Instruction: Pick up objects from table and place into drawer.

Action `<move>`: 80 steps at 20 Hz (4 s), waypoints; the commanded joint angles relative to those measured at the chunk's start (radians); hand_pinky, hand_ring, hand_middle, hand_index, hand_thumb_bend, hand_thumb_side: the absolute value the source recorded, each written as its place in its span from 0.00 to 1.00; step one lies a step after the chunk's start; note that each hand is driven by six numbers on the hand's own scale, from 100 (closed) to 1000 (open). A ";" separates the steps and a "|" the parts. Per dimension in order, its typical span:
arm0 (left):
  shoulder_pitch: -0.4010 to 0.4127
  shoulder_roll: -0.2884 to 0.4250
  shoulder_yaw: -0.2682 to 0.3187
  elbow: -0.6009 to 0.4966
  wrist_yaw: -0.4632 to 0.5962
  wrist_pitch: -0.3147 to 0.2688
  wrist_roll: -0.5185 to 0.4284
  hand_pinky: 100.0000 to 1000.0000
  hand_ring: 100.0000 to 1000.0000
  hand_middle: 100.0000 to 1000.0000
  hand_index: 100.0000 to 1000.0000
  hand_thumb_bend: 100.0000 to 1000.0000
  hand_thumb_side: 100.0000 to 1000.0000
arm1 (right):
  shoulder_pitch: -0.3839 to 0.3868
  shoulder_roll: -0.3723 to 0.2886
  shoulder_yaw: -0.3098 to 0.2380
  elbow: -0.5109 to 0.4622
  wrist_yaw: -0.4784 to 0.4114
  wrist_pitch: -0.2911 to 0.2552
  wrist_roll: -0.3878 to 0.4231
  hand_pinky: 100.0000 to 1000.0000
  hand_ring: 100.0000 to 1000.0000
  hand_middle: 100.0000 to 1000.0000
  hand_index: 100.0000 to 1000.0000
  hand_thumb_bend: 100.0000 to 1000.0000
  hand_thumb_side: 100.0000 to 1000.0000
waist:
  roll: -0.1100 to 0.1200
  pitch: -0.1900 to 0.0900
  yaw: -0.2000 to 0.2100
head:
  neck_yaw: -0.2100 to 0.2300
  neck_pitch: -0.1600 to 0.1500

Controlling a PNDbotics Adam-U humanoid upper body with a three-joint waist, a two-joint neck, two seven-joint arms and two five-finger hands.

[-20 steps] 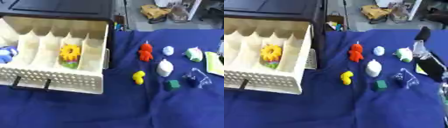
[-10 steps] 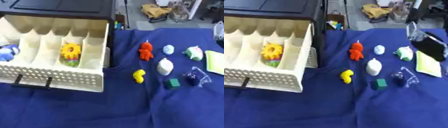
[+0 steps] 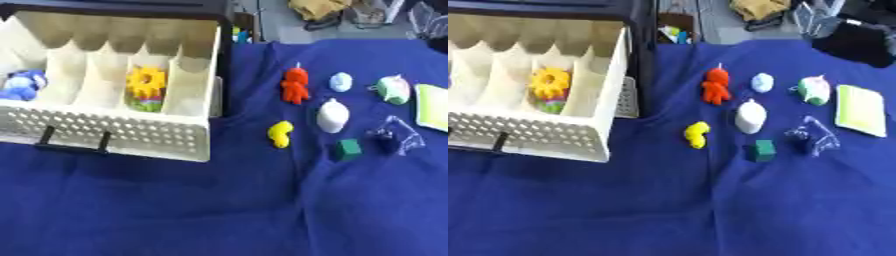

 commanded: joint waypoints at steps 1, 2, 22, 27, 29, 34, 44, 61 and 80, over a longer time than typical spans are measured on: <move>0.002 0.033 -0.001 -0.013 0.007 -0.001 -0.007 0.39 0.64 0.53 0.77 0.10 0.96 | -0.046 -0.076 0.027 0.001 -0.014 0.009 0.089 0.84 0.90 0.83 0.97 0.02 0.40 | 0.001 -0.026 0.000 | 0.000 0.014; 0.004 0.034 -0.002 -0.013 0.009 -0.001 -0.008 0.39 0.64 0.53 0.77 0.09 0.96 | -0.060 -0.089 0.040 0.012 -0.017 0.006 0.117 0.84 0.90 0.83 0.98 0.02 0.41 | 0.001 -0.028 0.000 | -0.001 0.015; 0.021 0.050 -0.006 -0.013 0.029 -0.004 -0.020 0.39 0.64 0.53 0.77 0.09 0.96 | -0.193 -0.183 0.142 0.375 0.001 -0.131 0.403 0.91 1.00 0.96 1.00 0.21 0.55 | 0.005 -0.058 -0.008 | -0.020 -0.031; 0.024 0.051 -0.006 -0.013 0.030 -0.003 -0.022 0.39 0.64 0.53 0.77 0.09 0.96 | -0.210 -0.179 0.142 0.459 -0.008 -0.115 0.434 0.93 1.00 0.97 1.00 0.23 0.40 | 0.007 -0.062 -0.011 | -0.025 -0.042; 0.025 0.051 -0.005 -0.013 0.030 -0.003 -0.022 0.39 0.64 0.53 0.77 0.09 0.96 | -0.215 -0.177 0.143 0.490 -0.015 -0.104 0.459 0.95 1.00 0.99 1.00 0.23 0.34 | 0.007 -0.063 -0.012 | -0.027 -0.044; 0.026 0.052 -0.005 -0.013 0.030 -0.002 -0.022 0.39 0.64 0.53 0.77 0.09 0.96 | -0.225 -0.177 0.133 0.556 -0.017 -0.079 0.520 0.97 1.00 1.00 1.00 0.23 0.30 | 0.008 -0.064 -0.015 | -0.028 -0.046; 0.028 0.053 -0.004 -0.013 0.031 -0.003 -0.021 0.39 0.64 0.53 0.77 0.09 0.96 | -0.230 -0.169 0.114 0.707 0.071 -0.068 0.549 0.98 1.00 1.00 1.00 0.27 0.30 | 0.012 -0.066 -0.016 | -0.033 -0.047; 0.019 0.041 -0.006 -0.013 0.022 0.001 -0.023 0.38 0.64 0.53 0.77 0.09 0.96 | -0.190 -0.114 0.098 0.921 0.131 -0.038 0.450 0.96 1.00 1.00 1.00 0.33 0.32 | 0.016 -0.048 -0.006 | -0.047 -0.067; 0.012 0.029 -0.008 -0.013 0.016 0.004 -0.026 0.38 0.64 0.53 0.76 0.09 0.96 | -0.178 -0.062 0.057 1.068 0.127 -0.045 0.353 0.96 1.00 1.00 1.00 0.32 0.34 | 0.021 -0.031 0.003 | -0.057 -0.080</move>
